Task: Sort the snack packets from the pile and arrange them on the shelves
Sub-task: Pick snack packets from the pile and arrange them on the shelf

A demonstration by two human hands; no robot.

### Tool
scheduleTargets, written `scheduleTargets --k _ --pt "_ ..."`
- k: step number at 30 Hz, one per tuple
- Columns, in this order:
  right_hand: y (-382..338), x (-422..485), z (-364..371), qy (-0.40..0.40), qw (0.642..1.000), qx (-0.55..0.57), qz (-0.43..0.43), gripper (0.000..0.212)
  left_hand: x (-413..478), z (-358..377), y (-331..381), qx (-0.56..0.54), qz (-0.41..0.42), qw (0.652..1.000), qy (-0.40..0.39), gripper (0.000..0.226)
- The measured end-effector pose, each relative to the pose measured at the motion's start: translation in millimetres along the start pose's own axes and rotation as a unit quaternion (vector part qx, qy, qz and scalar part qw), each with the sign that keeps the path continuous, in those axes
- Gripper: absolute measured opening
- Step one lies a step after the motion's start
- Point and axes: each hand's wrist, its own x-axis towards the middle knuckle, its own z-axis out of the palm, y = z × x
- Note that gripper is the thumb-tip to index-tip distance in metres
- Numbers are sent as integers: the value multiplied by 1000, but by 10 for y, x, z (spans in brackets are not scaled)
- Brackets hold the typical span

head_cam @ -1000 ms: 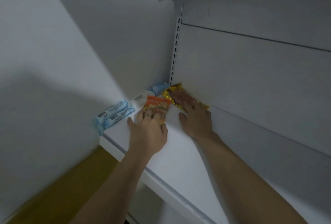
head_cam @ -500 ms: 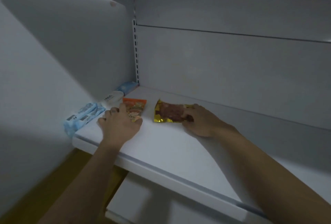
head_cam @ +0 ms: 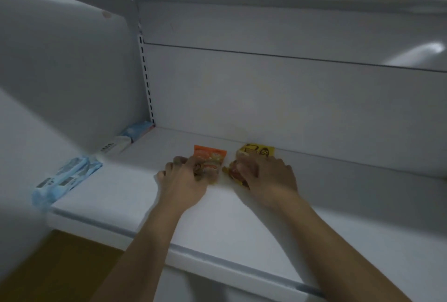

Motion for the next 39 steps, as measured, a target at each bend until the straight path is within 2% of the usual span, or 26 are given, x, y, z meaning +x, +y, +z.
scheduleTargets --k 3,7,10,15,18,20,22,24,25,27,30,33,37,39 --pt "-47 37 155 -25 997 -69 9 54 22 32 -61 -25 5 999 23 42" --pt "-4 219 161 -13 998 -22 51 45 -7 79 -7 64 8 996 53 49" --pt "122 232 164 -39 997 -24 55 50 10 75 -13 59 21 997 41 47" --pt "165 217 117 -69 994 0 81 74 53 0 -13 -72 7 997 20 47" --pt "125 192 98 -75 993 -13 87 66 55 -12 1 -175 -10 984 10 47" --pt "89 179 76 -74 991 55 98 56 31 -20 46 -245 -31 969 10 46" --pt "73 136 37 -79 980 155 99 49 -27 -38 180 -312 -52 948 13 35" --pt "104 69 -51 -54 958 262 99 34 -91 -37 388 -373 -61 926 28 17" --pt "136 7 -125 -36 945 310 98 25 -133 -42 523 -405 -60 912 32 15" --pt "291 -181 -324 21 923 370 99 29 -207 -20 810 -445 -45 893 42 19" --pt "697 -548 -654 124 913 376 96 32 -354 26 1305 -489 -23 872 30 25" --pt "1144 -949 -953 208 889 395 104 38 -619 113 1882 -555 -24 831 -21 32" --pt "1628 -1473 -1345 265 857 426 120 30 -1076 226 2646 -610 -5 786 -98 31" --pt "1878 -1753 -1496 297 847 421 132 26 -1293 287 2984 -613 18 778 -137 31"
